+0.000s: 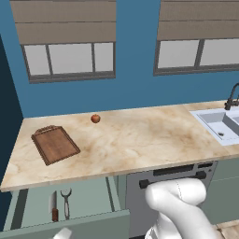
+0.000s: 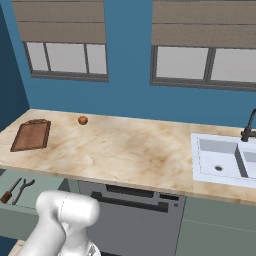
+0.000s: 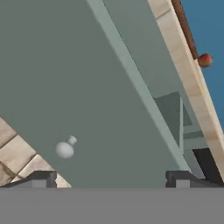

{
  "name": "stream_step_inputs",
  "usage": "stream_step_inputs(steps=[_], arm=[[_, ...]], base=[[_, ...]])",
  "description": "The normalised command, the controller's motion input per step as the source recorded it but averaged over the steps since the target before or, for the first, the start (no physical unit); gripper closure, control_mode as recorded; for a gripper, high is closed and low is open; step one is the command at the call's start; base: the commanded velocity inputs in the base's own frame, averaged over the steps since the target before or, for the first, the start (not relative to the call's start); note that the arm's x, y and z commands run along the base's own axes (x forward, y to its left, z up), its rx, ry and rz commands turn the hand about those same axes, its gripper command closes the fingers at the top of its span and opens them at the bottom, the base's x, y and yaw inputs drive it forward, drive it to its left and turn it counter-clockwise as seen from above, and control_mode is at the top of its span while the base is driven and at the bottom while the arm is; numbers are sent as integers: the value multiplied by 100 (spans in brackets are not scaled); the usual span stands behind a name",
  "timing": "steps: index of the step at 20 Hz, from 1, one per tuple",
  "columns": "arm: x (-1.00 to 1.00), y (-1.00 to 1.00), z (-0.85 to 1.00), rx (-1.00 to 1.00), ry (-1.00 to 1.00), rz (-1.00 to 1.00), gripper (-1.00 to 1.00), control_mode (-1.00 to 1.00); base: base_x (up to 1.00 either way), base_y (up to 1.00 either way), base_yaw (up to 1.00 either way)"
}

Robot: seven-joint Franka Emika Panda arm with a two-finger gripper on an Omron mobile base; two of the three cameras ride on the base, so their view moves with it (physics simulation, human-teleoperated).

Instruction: Open the drawer on the left and place the cutting tools on the cutting board.

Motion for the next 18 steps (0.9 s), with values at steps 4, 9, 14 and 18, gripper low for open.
stream_step_inputs(steps=[4, 9, 14, 18], arm=[[33, -4, 6, 7, 21, 3, -100, -100], [42, 0, 9, 4, 23, 0, -100, -100], [37, 0, 0, 0, 22, 1, -100, -100], [39, 0, 0, 0, 18, 1, -100, -100]], base=[[0, 0, 0], [0, 0, 0], [0, 0, 0], [0, 0, 0]])
